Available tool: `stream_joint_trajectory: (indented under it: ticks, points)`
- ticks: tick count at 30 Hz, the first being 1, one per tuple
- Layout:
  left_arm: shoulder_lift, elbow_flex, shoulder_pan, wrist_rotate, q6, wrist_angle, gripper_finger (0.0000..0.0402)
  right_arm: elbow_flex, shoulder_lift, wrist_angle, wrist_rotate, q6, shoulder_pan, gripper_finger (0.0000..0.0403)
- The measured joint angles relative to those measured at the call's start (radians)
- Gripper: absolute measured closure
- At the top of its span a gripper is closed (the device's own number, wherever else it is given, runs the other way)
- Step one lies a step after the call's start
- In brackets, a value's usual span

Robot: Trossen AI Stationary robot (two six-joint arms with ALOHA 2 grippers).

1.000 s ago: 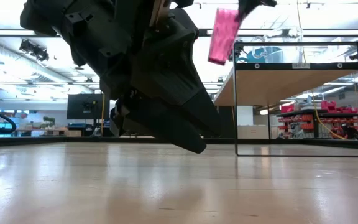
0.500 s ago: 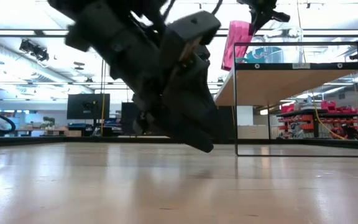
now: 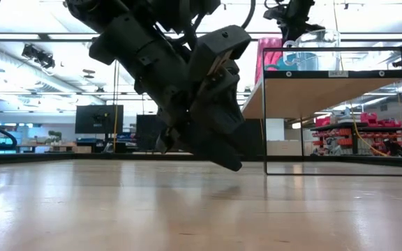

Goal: Stack small to large cups/mugs on shelf
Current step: Put the red cup on the shelf

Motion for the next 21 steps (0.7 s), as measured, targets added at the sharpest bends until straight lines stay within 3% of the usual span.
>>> stream_joint_trajectory:
  ticks: [14, 21]
  points:
    - [0.000, 0.000, 0.000, 0.000, 0.018, 0.000, 0.0230, -0.239, -0.204, -0.001, 0.040, 0.028, 0.001, 0.0397]
    - [0.000, 0.000, 0.007, 0.000, 0.017, 0.000, 0.0230, -0.260, -0.188, 0.000, 0.040, 0.041, -0.002, 0.0397]
